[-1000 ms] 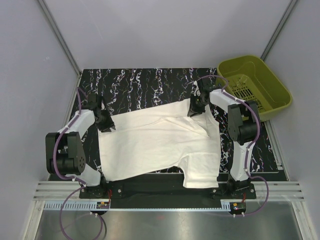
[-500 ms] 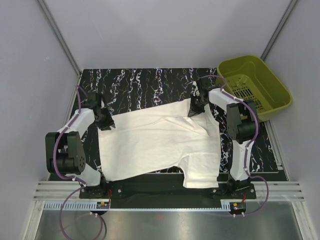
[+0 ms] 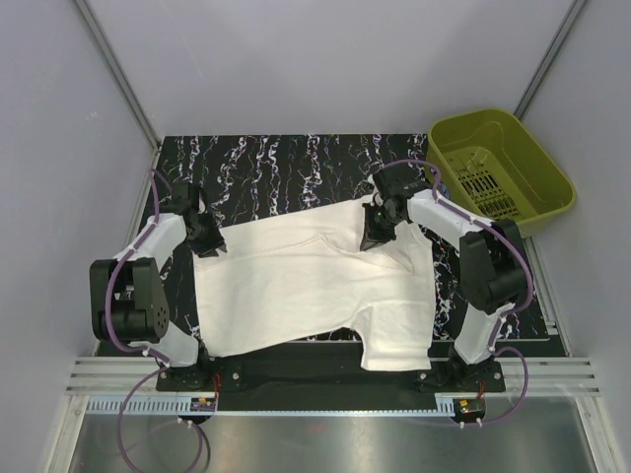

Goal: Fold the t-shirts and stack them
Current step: Fold the tshirt

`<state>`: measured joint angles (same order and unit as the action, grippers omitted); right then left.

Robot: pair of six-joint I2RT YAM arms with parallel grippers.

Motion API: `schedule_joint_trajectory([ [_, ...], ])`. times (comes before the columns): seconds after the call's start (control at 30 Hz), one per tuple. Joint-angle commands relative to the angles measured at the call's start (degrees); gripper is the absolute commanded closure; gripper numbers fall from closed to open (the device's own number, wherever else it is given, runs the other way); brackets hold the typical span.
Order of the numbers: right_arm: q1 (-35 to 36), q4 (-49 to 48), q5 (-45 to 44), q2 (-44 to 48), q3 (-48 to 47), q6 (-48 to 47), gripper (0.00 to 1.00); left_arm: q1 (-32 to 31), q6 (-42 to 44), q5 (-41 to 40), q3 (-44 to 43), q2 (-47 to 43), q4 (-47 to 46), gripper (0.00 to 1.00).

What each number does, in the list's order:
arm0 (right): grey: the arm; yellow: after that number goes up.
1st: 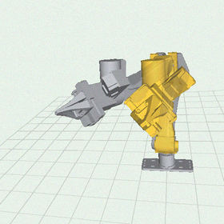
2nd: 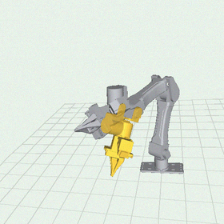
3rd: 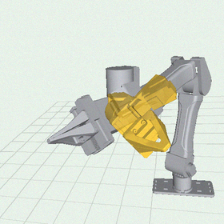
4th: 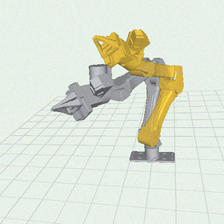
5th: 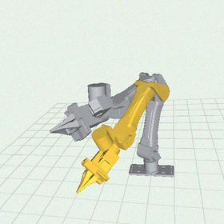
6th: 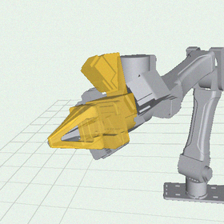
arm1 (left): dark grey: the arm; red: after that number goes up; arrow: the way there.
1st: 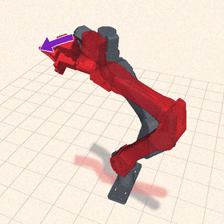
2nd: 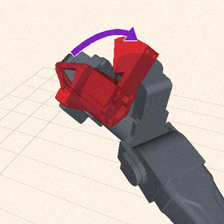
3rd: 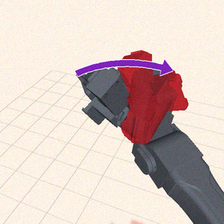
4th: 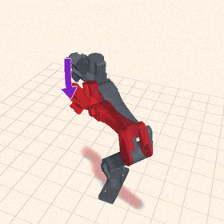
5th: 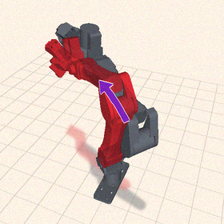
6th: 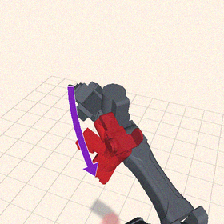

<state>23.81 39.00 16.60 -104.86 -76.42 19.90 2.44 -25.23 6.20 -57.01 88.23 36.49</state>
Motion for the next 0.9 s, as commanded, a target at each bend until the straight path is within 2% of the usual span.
schedule_joint_trajectory([
  [0.0,0.7,0.5,-0.3,3.9,4.0,2.2,0.99,0.3,1.1,-0.7,-0.8,0.1,-0.9,0.67],
  [0.1,2.4,0.0,1.2,5.7,7.1,3.5,0.97,0.2,1.2,-0.8,-0.9,0.3,-1.0,0.67],
  [0.3,7.2,-2.3,6.1,10.0,11.5,5.1,0.81,0.4,1.4,-1.3,-2.0,1.1,-0.6,0.67],
  [0.33,7.3,-1.8,5.9,12.0,12.0,4.5,0.71,0.4,1.4,-1.6,-2.3,1.3,-0.4,0.67],
  [0.37,7.2,-1.7,4.3,13.1,12.0,3.7,0.56,0.5,1.6,-1.7,-2.7,1.3,-0.3,0.67],
  [0.5,5.7,-1.1,-2.4,15.7,10.5,-0.3,0.37,1.0,1.9,-1.9,-3.5,1.9,-0.2,0.67],
  [0.67,-2.3,-0.7,-15.6,9.4,3.0,-2.4,0.44,2.9,2.6,-0.2,-5.8,4.1,-0.5,0.67],
  [0.7,-2.7,-1.8,-17.7,8.1,0.6,-3.4,0.50,3.5,2.6,0.2,-6.4,4.5,-0.5,0.69],
  [0.77,-3.1,-4.2,-22.6,3.1,-2.9,-6.4,0.54,3.9,2.7,-0.2,-8.1,6.6,-0.5,0.70],
  [0.8,-2.9,-4.5,-24.0,1.1,-5.0,-6.8,0.54,4.1,2.7,-0.8,-8.6,7.5,-0.8,0.70],
  [0.87,-3.0,-3.7,-28.3,-5.4,-12.1,-7.2,0.48,4.1,1.9,-1.8,-10.3,10.4,-0.5,0.70],
])
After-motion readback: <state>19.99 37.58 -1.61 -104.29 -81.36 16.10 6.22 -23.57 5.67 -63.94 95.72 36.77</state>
